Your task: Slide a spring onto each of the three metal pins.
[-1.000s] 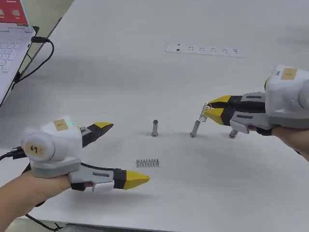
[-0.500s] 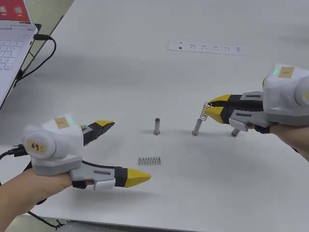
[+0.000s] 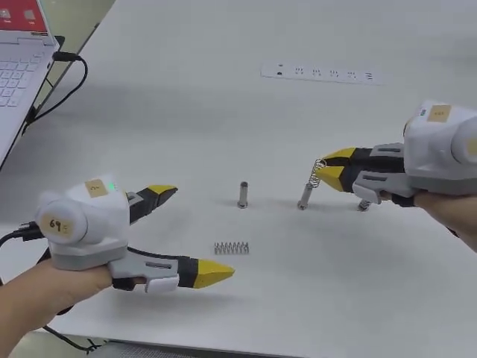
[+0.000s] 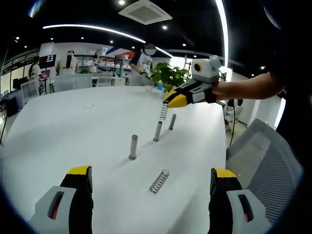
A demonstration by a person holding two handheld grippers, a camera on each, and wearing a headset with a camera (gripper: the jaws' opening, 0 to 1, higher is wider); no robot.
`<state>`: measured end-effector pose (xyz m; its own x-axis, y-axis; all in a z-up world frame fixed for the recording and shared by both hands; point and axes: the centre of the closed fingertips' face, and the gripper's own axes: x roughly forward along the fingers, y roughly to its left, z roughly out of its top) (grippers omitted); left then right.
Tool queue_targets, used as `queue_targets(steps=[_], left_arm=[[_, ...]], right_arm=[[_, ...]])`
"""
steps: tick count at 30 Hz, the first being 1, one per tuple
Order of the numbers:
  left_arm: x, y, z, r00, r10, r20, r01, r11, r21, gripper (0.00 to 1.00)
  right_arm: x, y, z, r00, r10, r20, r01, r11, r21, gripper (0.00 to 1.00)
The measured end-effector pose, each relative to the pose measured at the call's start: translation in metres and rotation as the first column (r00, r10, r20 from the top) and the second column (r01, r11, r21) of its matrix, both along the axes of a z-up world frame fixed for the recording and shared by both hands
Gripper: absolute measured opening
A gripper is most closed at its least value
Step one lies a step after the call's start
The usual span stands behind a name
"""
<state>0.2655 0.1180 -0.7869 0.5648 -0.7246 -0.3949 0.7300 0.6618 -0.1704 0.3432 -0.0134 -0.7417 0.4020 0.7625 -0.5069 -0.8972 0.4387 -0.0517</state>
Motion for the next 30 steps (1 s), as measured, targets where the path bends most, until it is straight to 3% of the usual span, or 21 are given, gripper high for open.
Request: queue_targets(steps=[30], left_arm=[[0.0028,0.0008,0.0025,1.000,0.001,0.000,-0.001,1.000,0.001,0.98]], right_arm=[[0.0017,0.0025,-0.0078,1.000,0.015,-0.024,-0.016,1.000,-0.015,0.07]])
